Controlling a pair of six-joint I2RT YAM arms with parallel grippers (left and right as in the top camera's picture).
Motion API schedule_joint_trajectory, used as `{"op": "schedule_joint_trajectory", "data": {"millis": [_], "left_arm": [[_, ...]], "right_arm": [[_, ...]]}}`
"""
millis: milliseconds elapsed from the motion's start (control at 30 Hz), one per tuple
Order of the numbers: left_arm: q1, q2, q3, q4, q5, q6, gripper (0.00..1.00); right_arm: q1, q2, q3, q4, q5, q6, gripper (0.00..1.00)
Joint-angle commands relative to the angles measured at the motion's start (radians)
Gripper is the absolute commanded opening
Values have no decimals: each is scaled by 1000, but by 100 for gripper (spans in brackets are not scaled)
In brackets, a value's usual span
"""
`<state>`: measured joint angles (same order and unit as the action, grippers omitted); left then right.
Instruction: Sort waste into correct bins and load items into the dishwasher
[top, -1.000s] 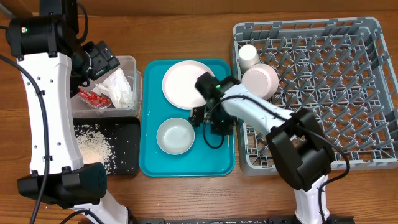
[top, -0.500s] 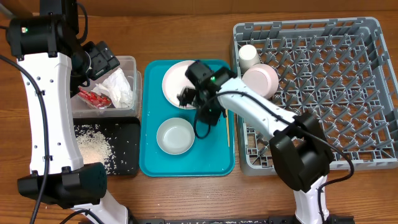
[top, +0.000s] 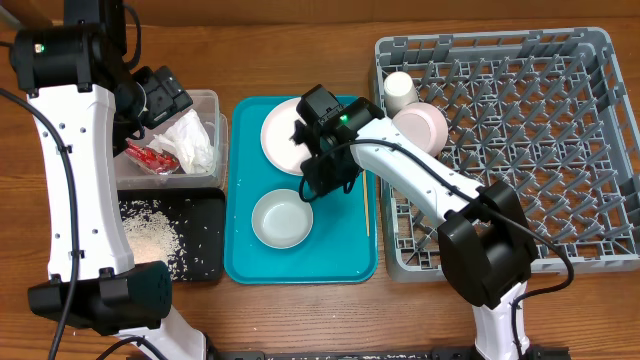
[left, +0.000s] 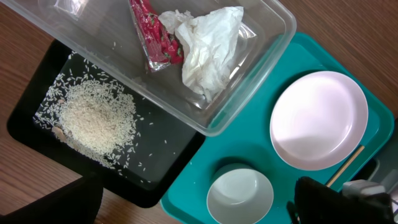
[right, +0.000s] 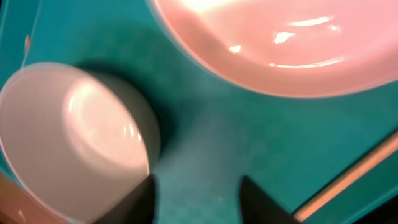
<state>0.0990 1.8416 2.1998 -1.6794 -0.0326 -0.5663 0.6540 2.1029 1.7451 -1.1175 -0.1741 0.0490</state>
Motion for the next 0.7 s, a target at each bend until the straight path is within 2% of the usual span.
{"op": "schedule_joint_trajectory", "data": {"millis": [0, 133, 333, 667], "left_arm": [[-2, -9, 2, 2, 3, 12, 100], [-2, -9, 2, 2, 3, 13, 100], [-2, -9, 2, 2, 3, 13, 100], [-2, -9, 2, 2, 3, 13, 100]], "right_arm": [[-8, -21, 3, 10, 137, 243, 35], [-8, -21, -43, 41, 292, 351, 36], [-13, -19, -129, 133, 402, 449, 36], [-28, -19, -229, 236, 409, 495, 42]]}}
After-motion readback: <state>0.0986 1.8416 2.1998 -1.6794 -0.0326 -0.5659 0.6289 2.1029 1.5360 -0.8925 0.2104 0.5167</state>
